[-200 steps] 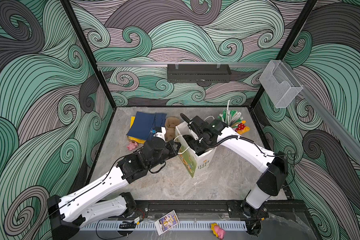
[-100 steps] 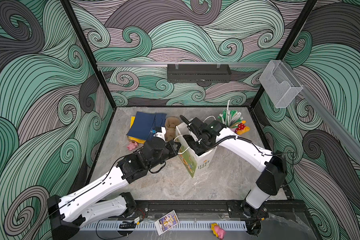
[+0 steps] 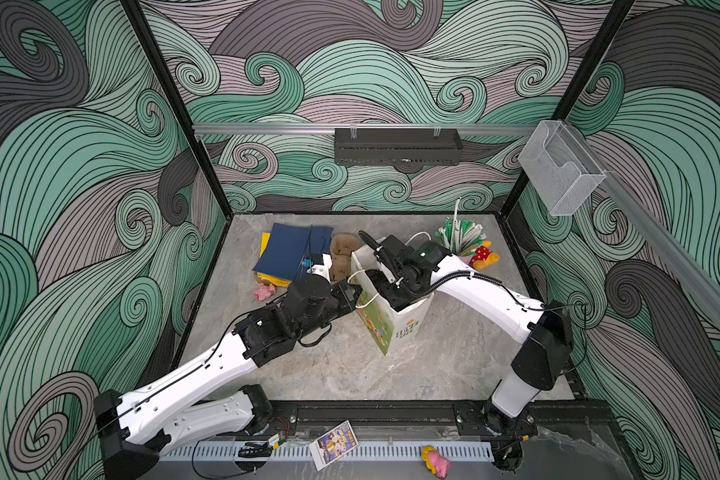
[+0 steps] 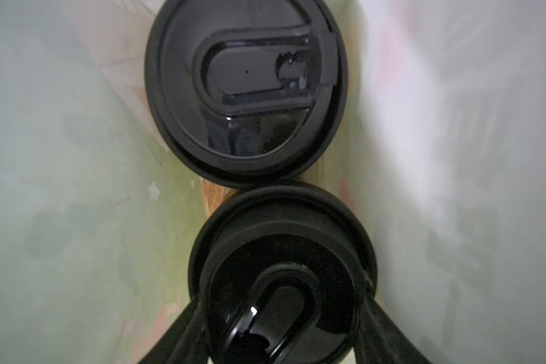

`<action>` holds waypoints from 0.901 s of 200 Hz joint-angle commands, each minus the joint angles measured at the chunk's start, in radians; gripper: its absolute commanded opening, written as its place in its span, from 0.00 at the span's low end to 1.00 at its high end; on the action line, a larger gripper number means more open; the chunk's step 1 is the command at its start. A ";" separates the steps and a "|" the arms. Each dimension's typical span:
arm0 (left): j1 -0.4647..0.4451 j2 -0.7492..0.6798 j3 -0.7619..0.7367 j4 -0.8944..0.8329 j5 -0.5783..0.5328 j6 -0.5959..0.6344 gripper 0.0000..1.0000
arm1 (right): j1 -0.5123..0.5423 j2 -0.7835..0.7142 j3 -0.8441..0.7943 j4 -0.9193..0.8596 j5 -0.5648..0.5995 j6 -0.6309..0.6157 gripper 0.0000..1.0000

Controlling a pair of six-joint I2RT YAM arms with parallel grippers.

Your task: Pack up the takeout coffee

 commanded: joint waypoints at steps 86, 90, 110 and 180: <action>0.007 -0.010 0.003 -0.010 -0.019 0.002 0.00 | 0.014 -0.004 0.052 -0.111 0.015 0.002 0.62; 0.007 -0.011 0.003 -0.010 -0.019 0.002 0.00 | 0.014 -0.008 0.056 -0.114 0.013 0.004 0.62; 0.007 -0.012 0.001 -0.011 -0.021 -0.001 0.00 | 0.015 -0.024 0.058 -0.127 0.004 0.015 0.62; 0.007 -0.013 -0.001 -0.008 -0.021 -0.001 0.00 | 0.015 -0.008 0.028 -0.116 0.001 0.026 0.62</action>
